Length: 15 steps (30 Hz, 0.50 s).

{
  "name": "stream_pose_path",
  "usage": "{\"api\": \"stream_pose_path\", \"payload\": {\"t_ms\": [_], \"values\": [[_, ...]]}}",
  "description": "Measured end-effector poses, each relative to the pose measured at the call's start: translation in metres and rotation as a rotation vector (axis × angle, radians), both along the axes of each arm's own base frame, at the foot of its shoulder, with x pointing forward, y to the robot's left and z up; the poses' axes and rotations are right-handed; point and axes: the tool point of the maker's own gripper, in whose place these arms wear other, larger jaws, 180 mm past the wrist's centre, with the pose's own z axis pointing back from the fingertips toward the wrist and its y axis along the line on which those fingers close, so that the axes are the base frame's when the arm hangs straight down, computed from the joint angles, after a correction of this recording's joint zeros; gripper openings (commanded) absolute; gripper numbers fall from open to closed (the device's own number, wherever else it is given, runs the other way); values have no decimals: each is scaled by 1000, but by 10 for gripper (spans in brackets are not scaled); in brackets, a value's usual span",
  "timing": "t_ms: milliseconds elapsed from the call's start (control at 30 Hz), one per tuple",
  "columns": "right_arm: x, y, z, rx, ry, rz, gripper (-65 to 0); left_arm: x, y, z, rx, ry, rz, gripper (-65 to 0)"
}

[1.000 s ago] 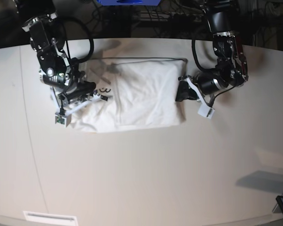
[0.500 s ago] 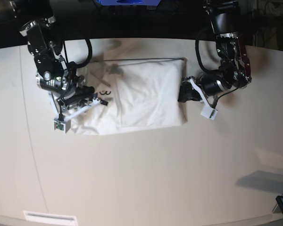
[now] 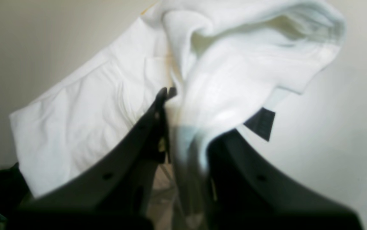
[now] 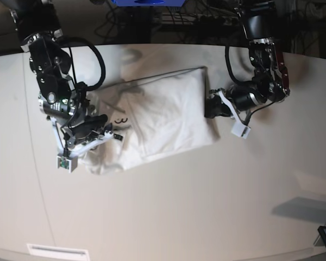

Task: Fold the T-shirt properly
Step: 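Fold both held ends toward the shirt's middle with both grippers, then bring the right gripper over the left gripper and stack the folds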

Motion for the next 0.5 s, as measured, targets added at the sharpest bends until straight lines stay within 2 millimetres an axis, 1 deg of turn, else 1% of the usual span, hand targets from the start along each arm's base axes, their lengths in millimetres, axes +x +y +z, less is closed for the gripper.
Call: {"api": "stream_pose_path", "payload": {"t_ms": [133,267,400,500], "values": [[8,2,10,0,-7,18,-650,8,1,1,28,-5,-7,-650],[12,-12,13,-45,-22,10,-650,13,-3,3,24,-8,-6,-650],[12,-19,12,-63,-19,10,-650,19,-16,4,14,-9,-21,-650],[13,-25,12,-83,-18,11,-650,25,-30,3,-26,2,-21,-650]]}}
